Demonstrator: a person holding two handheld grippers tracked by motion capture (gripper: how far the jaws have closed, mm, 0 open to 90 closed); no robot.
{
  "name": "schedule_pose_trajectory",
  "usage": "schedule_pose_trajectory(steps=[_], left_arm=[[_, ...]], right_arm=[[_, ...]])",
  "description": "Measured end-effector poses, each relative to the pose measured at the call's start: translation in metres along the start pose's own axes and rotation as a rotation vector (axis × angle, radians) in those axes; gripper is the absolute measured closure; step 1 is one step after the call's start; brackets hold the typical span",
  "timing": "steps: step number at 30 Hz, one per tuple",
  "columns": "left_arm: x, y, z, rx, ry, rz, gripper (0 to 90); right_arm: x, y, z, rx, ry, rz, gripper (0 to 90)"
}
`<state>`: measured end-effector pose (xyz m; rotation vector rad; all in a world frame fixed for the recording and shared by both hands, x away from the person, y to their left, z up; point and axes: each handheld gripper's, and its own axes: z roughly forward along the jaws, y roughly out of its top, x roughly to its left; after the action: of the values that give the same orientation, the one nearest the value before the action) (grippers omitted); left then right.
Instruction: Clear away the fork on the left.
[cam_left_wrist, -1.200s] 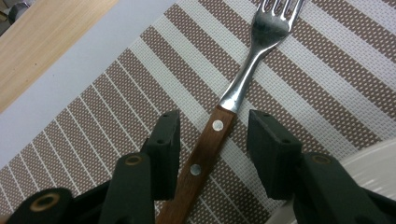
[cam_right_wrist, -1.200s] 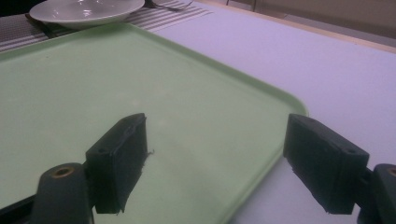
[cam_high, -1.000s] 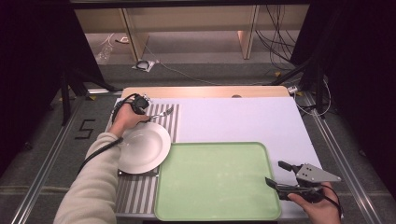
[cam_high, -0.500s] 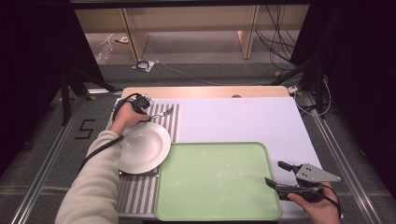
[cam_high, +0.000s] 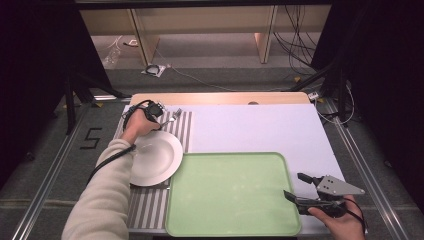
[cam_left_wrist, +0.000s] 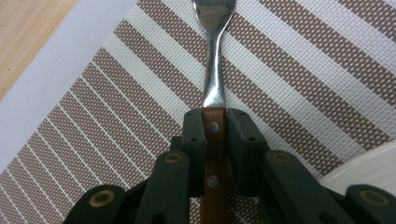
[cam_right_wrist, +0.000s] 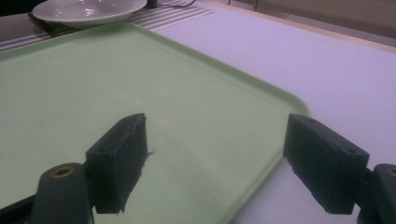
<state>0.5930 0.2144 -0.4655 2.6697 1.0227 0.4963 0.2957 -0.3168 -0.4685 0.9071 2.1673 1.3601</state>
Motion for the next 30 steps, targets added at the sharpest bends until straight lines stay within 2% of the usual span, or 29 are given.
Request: schedule_pose_trajectory(steps=[2, 6, 10, 16, 25, 30], left_arm=[[-0.001, 0.000, 0.000, -0.003, 0.010, -0.003, 77.2], [0.001, -0.002, 0.000, -0.013, 0.022, -0.035, 77.2], [0.001, -0.002, -0.001, -0.025, 0.042, -0.034, 77.3], [0.001, 0.000, -0.003, -0.069, 0.073, -0.059, 77.4], [0.004, 0.002, -0.009, -0.091, 0.094, -0.073, 77.4], [0.006, 0.003, -0.016, -0.120, 0.124, -0.079, 77.4]], right_arm=[[0.000, 0.000, 0.000, -0.002, 0.001, 0.001, 22.8], [0.000, 0.000, 0.000, -0.001, 0.000, 0.000, 22.8], [0.000, 0.000, 0.000, -0.002, -0.001, 0.001, 22.8], [0.000, 0.000, 0.000, -0.003, -0.001, 0.000, 22.8], [-0.001, 0.000, -0.001, 0.002, -0.005, -0.002, 22.9], [-0.001, 0.000, 0.000, -0.005, -0.002, -0.001, 22.9]])
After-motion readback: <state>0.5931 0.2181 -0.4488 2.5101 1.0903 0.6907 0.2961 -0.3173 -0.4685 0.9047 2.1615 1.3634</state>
